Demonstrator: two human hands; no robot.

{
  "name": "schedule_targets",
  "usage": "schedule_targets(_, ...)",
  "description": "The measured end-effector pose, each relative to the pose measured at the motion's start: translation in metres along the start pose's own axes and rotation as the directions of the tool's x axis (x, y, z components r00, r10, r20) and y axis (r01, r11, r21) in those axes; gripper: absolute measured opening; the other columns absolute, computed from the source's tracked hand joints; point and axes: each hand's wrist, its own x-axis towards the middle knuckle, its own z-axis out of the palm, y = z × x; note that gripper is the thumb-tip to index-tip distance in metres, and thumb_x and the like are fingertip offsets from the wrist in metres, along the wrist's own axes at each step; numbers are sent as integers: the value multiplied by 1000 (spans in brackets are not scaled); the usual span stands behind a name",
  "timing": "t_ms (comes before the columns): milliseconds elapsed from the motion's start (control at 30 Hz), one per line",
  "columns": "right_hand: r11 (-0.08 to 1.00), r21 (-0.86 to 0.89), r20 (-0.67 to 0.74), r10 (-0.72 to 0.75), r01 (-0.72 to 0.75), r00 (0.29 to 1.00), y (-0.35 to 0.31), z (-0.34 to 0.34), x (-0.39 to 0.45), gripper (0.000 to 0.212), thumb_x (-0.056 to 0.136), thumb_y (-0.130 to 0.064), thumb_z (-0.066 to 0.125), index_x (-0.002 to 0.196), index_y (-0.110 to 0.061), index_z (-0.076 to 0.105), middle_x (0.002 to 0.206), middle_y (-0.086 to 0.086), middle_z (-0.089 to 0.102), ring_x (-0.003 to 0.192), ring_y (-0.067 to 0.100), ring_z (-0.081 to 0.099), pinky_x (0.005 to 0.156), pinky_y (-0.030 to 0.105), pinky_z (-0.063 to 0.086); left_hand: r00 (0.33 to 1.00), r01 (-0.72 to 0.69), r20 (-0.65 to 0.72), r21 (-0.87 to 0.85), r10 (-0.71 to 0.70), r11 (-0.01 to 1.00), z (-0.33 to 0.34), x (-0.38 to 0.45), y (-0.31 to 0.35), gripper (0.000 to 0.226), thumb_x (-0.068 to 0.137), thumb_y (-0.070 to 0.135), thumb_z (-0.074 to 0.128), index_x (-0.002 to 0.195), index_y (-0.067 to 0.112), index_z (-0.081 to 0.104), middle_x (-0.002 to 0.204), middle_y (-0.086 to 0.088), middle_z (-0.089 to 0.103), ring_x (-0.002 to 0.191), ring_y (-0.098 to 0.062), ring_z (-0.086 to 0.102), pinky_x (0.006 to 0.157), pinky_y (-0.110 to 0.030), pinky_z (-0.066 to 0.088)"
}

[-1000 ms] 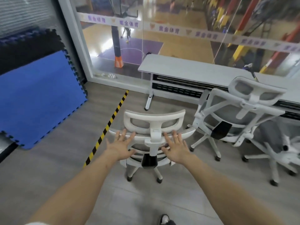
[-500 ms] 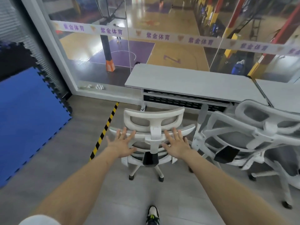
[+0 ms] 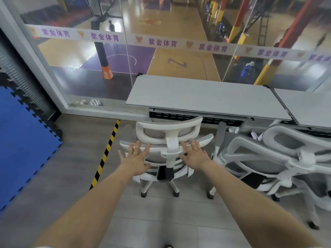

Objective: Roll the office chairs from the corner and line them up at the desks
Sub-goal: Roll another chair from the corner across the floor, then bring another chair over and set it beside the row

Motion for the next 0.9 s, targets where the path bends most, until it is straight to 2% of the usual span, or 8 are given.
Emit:
schedule_targets(133,999,-23,-45,46,-47,998,-13,5,-26,66,104,-53,40,163,-33,20,173,3,8,159,26,8,123,58,23,997,-72,1,67,73,995,-1,-13,-1,82,102,63,38,162,42,-14,171,-7,-23,158,-34,-14,118,-75,2)
schedule_targets(200,995,-5,-118,101,-103,988,-21,16,-50,57,104,-47,42,157,-28,36,163,6,32,151,27,27,117,54,34,989,-127,-66,90,133,988,4,-25,-2,74,103,55,38,164,38,-1,173,-8,-7,159,-34,-3,120,-73,7)
schedule_targets(267,985,73,-184,166,-155,969,-27,32,-84,52,102,-44,45,151,-25,45,153,7,44,143,28,39,110,51,42,977,-167,-113,108,179,980,11,-42,4,70,105,50,37,165,32,6,173,-10,3,159,-34,1,121,-70,11)
schedule_targets(400,938,144,-241,342,-315,908,-29,69,-177,47,101,-44,49,144,-24,53,142,7,51,130,31,51,100,46,48,941,-301,-116,153,319,941,26,-86,38,58,107,42,36,162,29,23,171,-10,15,158,-34,7,121,-61,20)
schedule_targets(500,867,224,-263,493,-445,829,-20,97,-263,43,102,-41,47,139,-22,56,146,5,47,132,33,49,102,48,46,847,-477,-134,234,514,847,45,-125,82,52,107,42,39,156,27,36,158,-7,37,148,-35,28,114,-58,34)
schedule_targets(567,791,292,-271,607,-537,747,-11,121,-327,43,103,-41,47,142,-22,52,153,4,42,136,32,45,105,48,44,773,-575,-110,293,624,764,64,-155,120,53,107,44,38,156,25,37,155,-7,42,145,-35,33,111,-53,37)
schedule_targets(667,640,368,-259,767,-674,587,0,162,-429,49,105,-42,46,150,-23,45,160,5,38,143,30,40,111,46,38,648,-711,-15,345,761,612,95,-216,187,54,108,43,34,159,24,33,162,-7,32,152,-35,24,117,-56,29)
schedule_targets(900,188,550,-151,981,-814,124,-31,292,-691,47,106,-43,44,149,-25,47,151,0,46,134,26,48,105,43,43,218,-894,223,437,950,103,201,-430,319,53,109,42,35,159,27,33,165,-7,32,154,-32,24,121,-53,23)
